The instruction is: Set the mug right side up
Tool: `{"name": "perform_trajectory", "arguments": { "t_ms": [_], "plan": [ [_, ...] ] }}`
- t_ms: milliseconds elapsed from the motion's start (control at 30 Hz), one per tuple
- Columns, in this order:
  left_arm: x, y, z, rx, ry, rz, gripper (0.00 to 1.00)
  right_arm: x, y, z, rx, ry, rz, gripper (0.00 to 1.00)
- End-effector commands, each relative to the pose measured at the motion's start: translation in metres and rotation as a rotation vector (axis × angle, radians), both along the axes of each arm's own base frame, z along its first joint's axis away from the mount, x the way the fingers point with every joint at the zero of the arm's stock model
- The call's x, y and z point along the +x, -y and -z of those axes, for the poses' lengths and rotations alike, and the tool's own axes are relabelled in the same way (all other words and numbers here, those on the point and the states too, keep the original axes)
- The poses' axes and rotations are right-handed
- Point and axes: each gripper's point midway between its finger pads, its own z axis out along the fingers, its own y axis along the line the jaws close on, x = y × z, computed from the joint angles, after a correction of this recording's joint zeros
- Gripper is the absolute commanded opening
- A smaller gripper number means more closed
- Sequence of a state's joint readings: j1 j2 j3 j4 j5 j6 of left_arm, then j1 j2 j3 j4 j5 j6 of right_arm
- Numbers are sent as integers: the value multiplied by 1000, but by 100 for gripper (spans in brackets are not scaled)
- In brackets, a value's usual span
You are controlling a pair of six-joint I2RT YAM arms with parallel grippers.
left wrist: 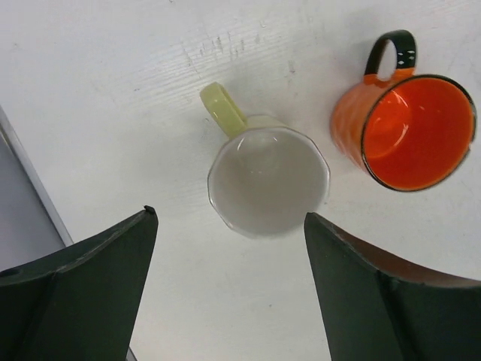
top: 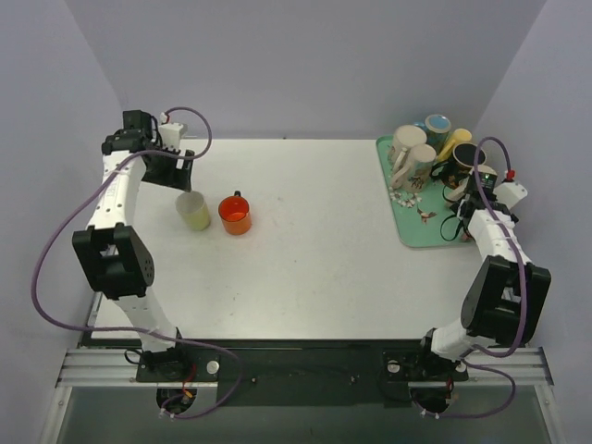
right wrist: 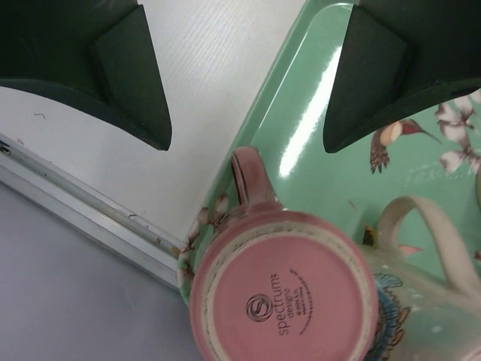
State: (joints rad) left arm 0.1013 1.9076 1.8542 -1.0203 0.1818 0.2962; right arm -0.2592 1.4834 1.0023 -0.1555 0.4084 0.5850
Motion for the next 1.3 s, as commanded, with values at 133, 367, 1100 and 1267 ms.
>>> {"name": "perform_trajectory", "arguments": {
  "t_ms": [133,367,1100,1267],
  "plan": [
    [-37,30,-48,-17,168,147,91,11,15,6,-22,-33,38,72],
    [-60,69,-60,-31,165,237,92,3,32,21,-63,-99,104,69],
    [-125,190,-104,-6,268,635,93,4,31,21,46,-16,73,0],
    [-133,224,-135,37,418,763,95,-6,6,-25,66,142,11,0]
  ]
}}
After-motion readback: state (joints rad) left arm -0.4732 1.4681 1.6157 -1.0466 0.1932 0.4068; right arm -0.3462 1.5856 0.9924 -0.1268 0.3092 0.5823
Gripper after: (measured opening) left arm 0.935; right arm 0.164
